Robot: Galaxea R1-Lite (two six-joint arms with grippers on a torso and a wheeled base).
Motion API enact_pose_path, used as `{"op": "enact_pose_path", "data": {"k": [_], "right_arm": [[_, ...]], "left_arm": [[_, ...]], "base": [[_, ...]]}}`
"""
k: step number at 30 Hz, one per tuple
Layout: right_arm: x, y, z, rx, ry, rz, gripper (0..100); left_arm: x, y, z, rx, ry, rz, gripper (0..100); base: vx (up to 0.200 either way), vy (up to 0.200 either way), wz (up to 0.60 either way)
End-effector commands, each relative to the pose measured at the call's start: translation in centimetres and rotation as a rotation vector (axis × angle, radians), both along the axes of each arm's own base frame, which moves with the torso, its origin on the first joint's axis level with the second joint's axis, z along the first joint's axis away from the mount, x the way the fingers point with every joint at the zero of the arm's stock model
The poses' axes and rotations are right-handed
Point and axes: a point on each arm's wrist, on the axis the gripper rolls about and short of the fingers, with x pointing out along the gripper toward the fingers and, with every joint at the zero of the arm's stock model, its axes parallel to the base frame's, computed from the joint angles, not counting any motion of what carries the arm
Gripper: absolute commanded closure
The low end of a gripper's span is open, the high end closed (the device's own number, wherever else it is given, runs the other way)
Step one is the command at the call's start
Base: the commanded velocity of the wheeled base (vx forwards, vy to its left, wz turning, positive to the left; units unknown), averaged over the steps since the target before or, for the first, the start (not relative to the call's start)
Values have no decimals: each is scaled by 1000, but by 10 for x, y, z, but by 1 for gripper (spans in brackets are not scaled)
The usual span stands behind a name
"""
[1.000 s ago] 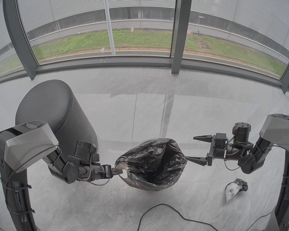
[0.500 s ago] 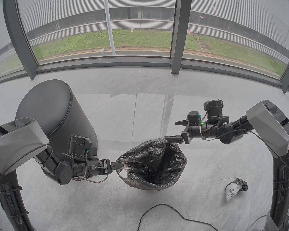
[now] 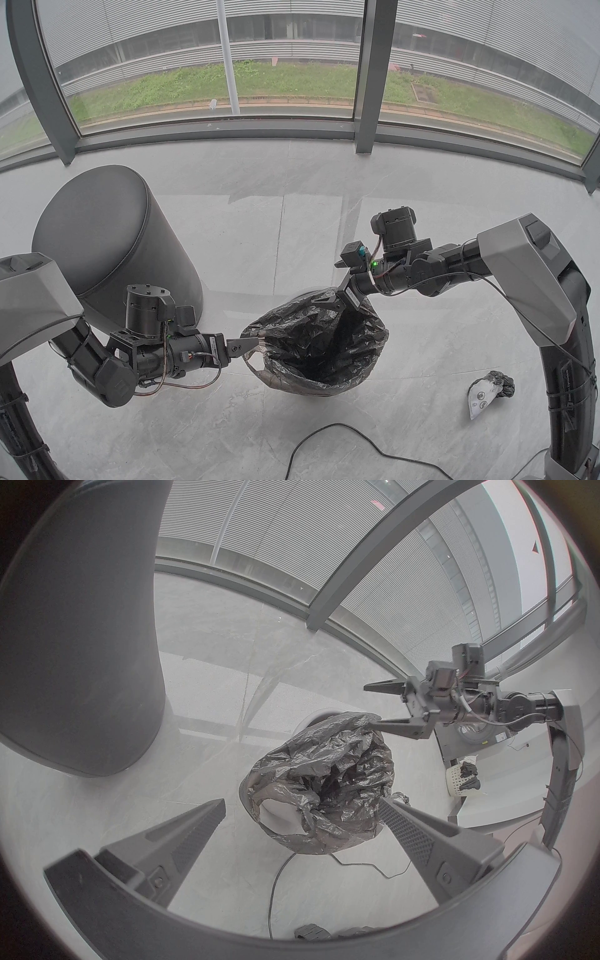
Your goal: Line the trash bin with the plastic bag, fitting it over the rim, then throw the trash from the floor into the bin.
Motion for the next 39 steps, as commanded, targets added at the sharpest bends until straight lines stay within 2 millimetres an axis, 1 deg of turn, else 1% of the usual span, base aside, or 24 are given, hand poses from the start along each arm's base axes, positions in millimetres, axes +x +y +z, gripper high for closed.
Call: {"op": "enact_pose_path", "data": {"k": [1,6,7,10,17,20,23,24,26,27,28,29,31,32,35,39], "right_arm": [[3,2,-16,-43,-7,13,0],[7,0,-12,-57,-47,-22,0],[15,-2,-12,-55,-90,-55,0],[20,-1,-11,-48,-117,-69,0],[21,1,-16,-54,-117,-81,0],[20,1,-9,-46,-130,-81,0],[18,-2,5,-34,-153,-84,0],[14,-3,13,-33,-154,-82,0],[7,-5,14,-39,-138,-79,0],[7,-5,14,-39,-138,-79,0],[1,-7,10,-51,-116,-74,0],[1,-7,10,-51,-116,-74,0],[-7,-8,-10,-81,-60,-67,0],[-7,-8,-11,-83,-57,-65,0],[-2,-5,-30,-67,-98,-59,0],[2,0,-34,-41,-149,-57,0]], "left_arm": [[-3,1,5,-6,-13,2,0],[-3,1,4,-6,-10,3,0],[-3,1,4,-5,-8,3,0],[-3,1,4,-5,-8,3,0],[-3,3,7,-6,-21,12,0],[-7,5,8,-6,-17,15,0],[-11,6,5,0,-2,13,0],[-12,7,4,2,5,13,0],[-13,7,2,4,11,13,0],[-13,7,2,4,11,13,0],[-13,7,2,4,11,13,0],[-13,7,2,4,11,13,0],[-12,6,4,4,4,11,0],[-12,7,4,5,4,12,0],[-14,7,7,4,-4,12,0],[-17,8,10,-1,-8,15,0]], "base": [[0,0,0],[0,0,0],[0,0,0],[0,0,0],[0,0,0],[0,0,0],[0,0,0],[0,0,0],[0,0,0],[0,0,0],[0,0,0],[0,0,0],[0,0,0],[0,0,0],[0,0,0],[0,0,0]]}}
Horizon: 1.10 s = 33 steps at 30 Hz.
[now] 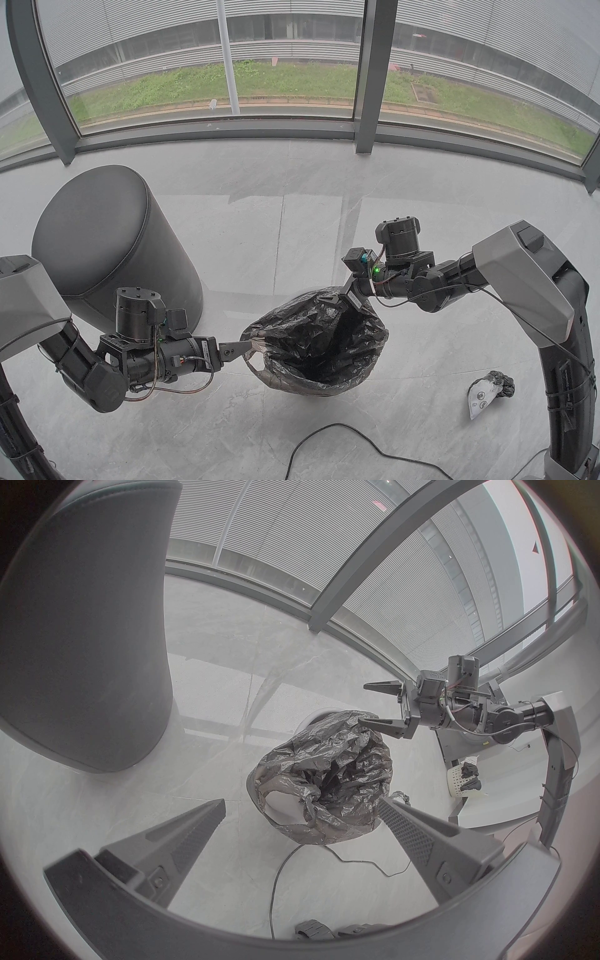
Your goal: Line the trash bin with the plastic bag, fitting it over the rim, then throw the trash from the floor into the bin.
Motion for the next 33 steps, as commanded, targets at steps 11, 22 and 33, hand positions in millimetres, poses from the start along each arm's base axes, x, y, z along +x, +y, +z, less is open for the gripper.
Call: {"op": "enact_pose_path", "data": {"k": [11,22,33], "right_arm": [[2,9,-27,-11,9,13,0],[15,16,-12,29,-74,13,100],[13,15,-15,32,-77,12,100]], "left_arm": [[-5,2,4,-4,-6,2,0],[-7,2,2,0,5,2,0],[-11,4,0,4,15,2,0]], "base": [[0,0,0],[0,0,0],[0,0,0]]}}
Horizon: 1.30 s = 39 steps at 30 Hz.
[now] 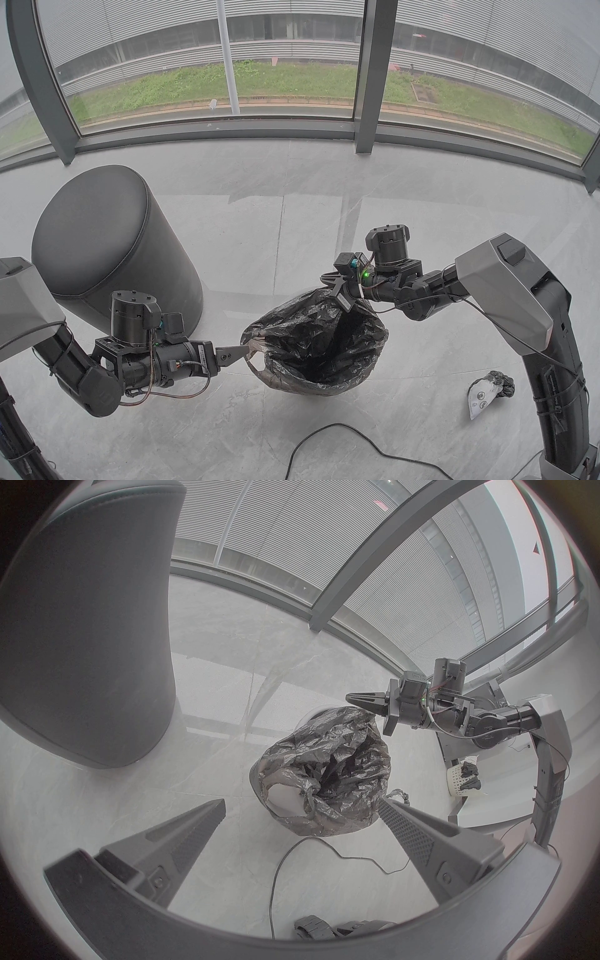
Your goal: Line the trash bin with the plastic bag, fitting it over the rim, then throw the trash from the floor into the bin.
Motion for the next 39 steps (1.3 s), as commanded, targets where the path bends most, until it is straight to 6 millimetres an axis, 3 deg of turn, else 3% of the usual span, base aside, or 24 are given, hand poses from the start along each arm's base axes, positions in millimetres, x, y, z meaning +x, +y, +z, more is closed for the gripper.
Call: {"op": "enact_pose_path", "data": {"k": [1,5,6,13,18,24,30,39], "right_arm": [[-2,0,10,9,-27,4,100],[-11,-5,20,7,-7,1,100],[-12,-6,20,7,-1,2,0],[-20,-10,3,-19,52,5,0],[-13,-8,-8,-22,47,4,0],[2,0,-10,9,-20,4,0],[-1,0,-18,-9,14,7,0],[1,5,-14,-10,15,14,0]], "left_arm": [[-2,1,-2,3,9,1,0],[-3,1,-4,5,17,1,0],[-3,1,-3,5,15,-1,0],[-4,1,-3,5,15,-1,0],[-4,1,-3,5,13,0,0],[-5,1,0,4,6,1,0],[-7,2,2,1,1,5,0],[-11,7,0,7,16,15,0]], "base": [[0,0,0],[0,0,0],[0,0,0],[0,0,0],[0,0,0],[0,0,0],[0,0,0],[0,0,0]]}}
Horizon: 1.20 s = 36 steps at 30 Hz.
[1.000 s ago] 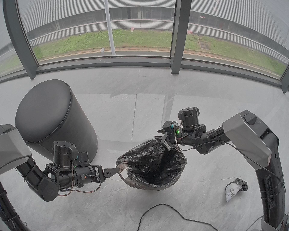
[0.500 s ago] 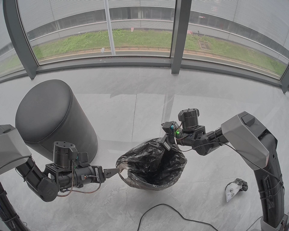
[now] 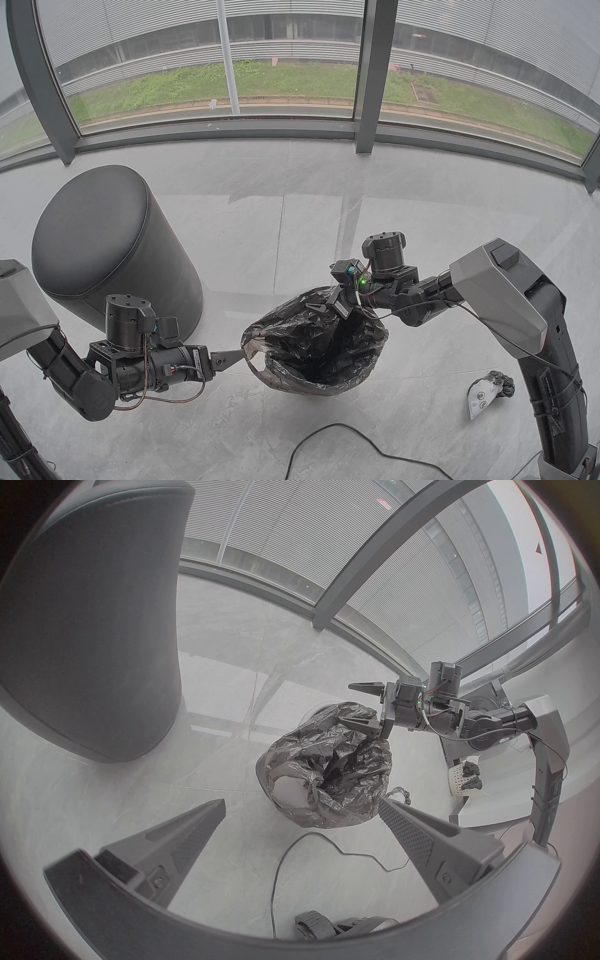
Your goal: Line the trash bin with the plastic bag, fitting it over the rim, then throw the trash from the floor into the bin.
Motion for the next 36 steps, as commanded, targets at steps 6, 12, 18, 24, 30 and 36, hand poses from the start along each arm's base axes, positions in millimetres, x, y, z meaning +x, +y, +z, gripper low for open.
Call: {"op": "enact_pose_path", "data": {"k": [6,12,18,24,30,36], "right_arm": [[6,4,-1,9,-19,1,100],[6,4,-7,4,-9,3,100],[7,8,-2,14,-25,8,100],[22,14,4,46,-86,1,100],[33,22,-4,52,-85,-2,100],[32,20,1,37,-51,-4,0]], "left_arm": [[-2,3,0,1,5,6,0],[-2,3,0,1,5,6,0],[-2,3,-1,1,6,6,0],[-2,3,-1,2,8,6,0],[-5,4,3,-1,-3,7,0],[-8,5,2,1,5,6,0]], "base": [[0,0,0],[0,0,0],[0,0,0],[0,0,0],[0,0,0],[0,0,0]]}}
